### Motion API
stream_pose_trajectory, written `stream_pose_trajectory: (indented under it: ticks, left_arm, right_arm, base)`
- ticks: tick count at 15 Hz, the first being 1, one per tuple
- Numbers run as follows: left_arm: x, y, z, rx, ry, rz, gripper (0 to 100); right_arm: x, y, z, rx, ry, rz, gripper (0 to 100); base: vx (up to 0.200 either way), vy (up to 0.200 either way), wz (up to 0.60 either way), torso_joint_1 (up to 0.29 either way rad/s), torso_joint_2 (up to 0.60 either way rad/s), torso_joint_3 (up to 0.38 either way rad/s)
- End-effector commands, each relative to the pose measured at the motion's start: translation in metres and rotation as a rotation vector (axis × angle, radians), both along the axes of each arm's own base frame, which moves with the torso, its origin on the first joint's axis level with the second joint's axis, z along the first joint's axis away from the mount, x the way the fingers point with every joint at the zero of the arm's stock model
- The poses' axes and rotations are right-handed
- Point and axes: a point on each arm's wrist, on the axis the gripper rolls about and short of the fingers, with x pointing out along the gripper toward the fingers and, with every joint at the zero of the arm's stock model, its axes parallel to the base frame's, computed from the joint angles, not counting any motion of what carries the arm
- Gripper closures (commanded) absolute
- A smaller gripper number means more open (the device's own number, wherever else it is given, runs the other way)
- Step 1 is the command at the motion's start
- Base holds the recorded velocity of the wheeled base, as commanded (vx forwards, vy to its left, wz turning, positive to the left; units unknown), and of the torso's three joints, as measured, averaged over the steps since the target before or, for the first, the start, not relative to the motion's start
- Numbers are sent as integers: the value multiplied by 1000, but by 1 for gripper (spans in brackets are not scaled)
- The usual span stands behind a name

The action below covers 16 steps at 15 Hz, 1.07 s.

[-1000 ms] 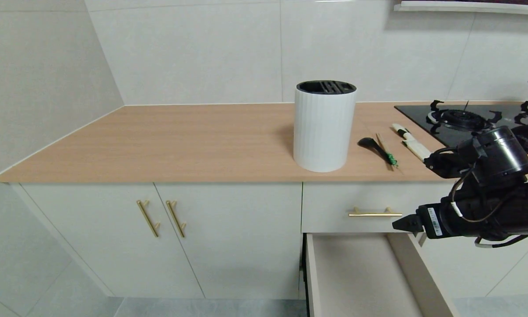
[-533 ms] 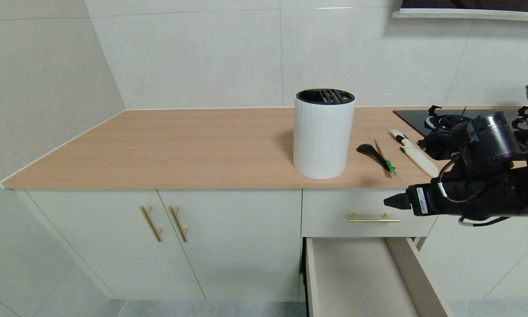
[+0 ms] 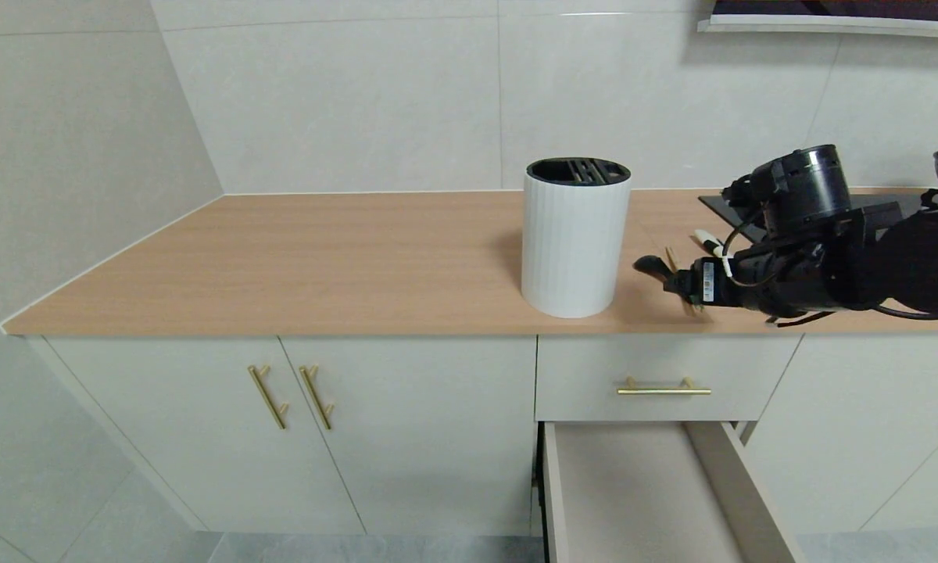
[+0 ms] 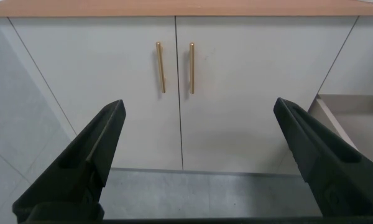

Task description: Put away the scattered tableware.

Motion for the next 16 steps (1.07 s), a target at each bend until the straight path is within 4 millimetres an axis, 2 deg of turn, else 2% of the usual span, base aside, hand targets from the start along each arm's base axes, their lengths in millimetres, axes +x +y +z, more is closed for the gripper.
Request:
stream_pose_trajectory:
  ticks: [1,4,7,12,16]
  left_arm:
    - [0,0,0,0,0,1,0]
    - [0,0,0,0,2,1,0]
    - [0,0,0,0,0,1,0]
    - [0,0,0,0,0,1,0]
    - [0,0,0,0,0,1,0]
  right_arm:
    - [17,-3,-13,-16,26,-36,0]
    - [25,-1,-22,-22,42,-43,0]
    - [42,0,-40,-27,68,-80,0]
    - [57,-7,-48,-9,74,-126,0]
    - [59,-10,-48,-6,72,-134,0]
  base:
    - [0,0,0,0,0,0]
    - [0,0,0,0,0,0]
    - [0,0,0,0,0,0]
    - [0,0,0,0,0,0]
    - [0,0,0,0,0,0]
